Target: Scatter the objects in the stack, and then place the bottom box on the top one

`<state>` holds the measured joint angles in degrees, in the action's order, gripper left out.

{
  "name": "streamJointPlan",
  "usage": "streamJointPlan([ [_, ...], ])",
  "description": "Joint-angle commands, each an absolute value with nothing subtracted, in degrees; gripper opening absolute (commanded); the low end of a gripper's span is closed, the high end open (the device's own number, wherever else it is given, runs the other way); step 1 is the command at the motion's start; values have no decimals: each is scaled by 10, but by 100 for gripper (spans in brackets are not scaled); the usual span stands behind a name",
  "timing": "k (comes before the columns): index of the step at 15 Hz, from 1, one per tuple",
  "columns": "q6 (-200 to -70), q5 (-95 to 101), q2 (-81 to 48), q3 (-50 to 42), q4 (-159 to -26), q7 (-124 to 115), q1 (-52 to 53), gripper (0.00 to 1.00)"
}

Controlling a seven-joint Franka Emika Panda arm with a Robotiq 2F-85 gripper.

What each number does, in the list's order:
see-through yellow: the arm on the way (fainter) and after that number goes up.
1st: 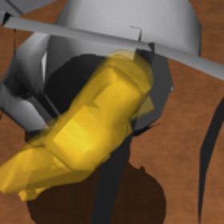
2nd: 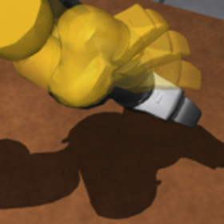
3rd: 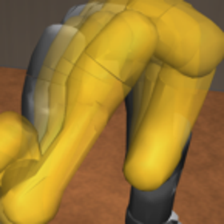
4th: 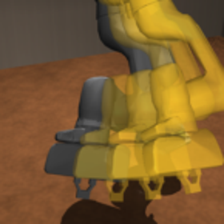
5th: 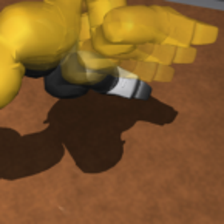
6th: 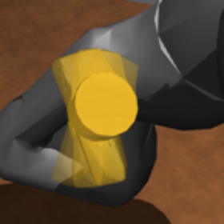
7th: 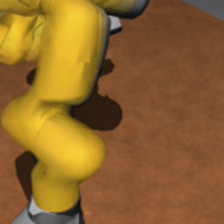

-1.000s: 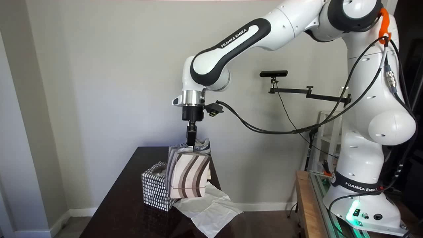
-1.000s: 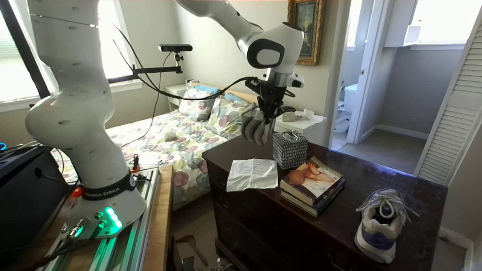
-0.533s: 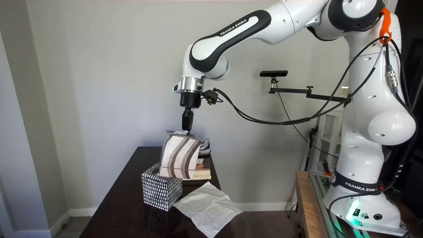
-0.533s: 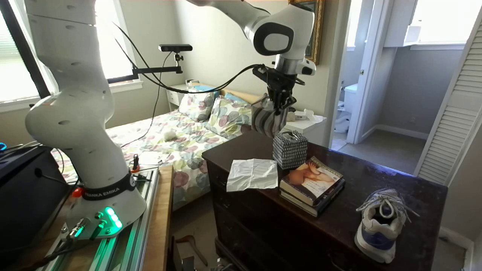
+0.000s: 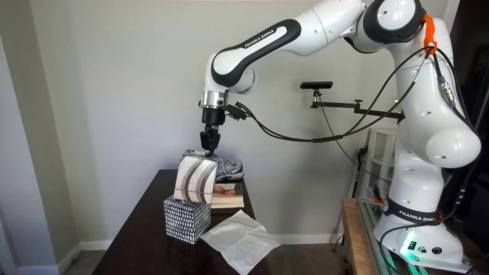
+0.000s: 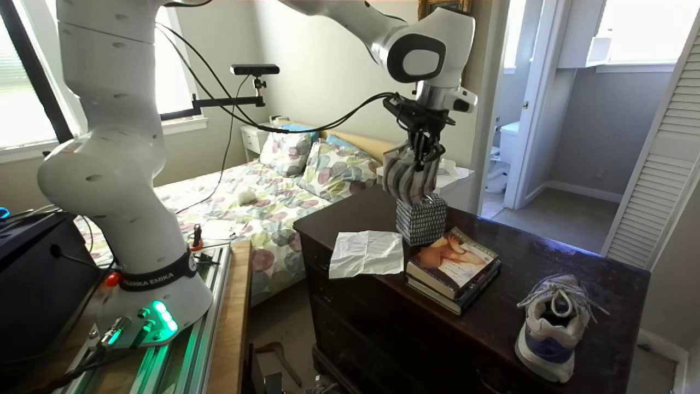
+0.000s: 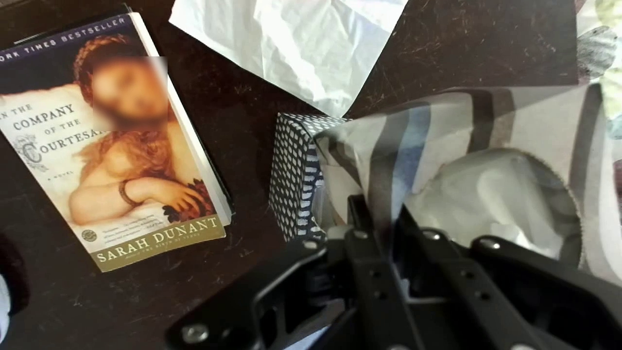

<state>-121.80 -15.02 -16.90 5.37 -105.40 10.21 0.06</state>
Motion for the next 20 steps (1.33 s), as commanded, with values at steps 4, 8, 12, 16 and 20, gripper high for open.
streamJointPlan([
  [4, -1193, -119, -235, 44, -971, 19, 17, 3],
  [8, -1183, -104, -251, 41, -944, -13, 23, 3],
  [12, -1179, -98, -260, 40, -928, -29, 26, 52],
  [16, -1181, -100, -258, 41, -923, -30, 26, 81],
  [20, -1188, -103, -246, 42, -928, -28, 26, 100],
])
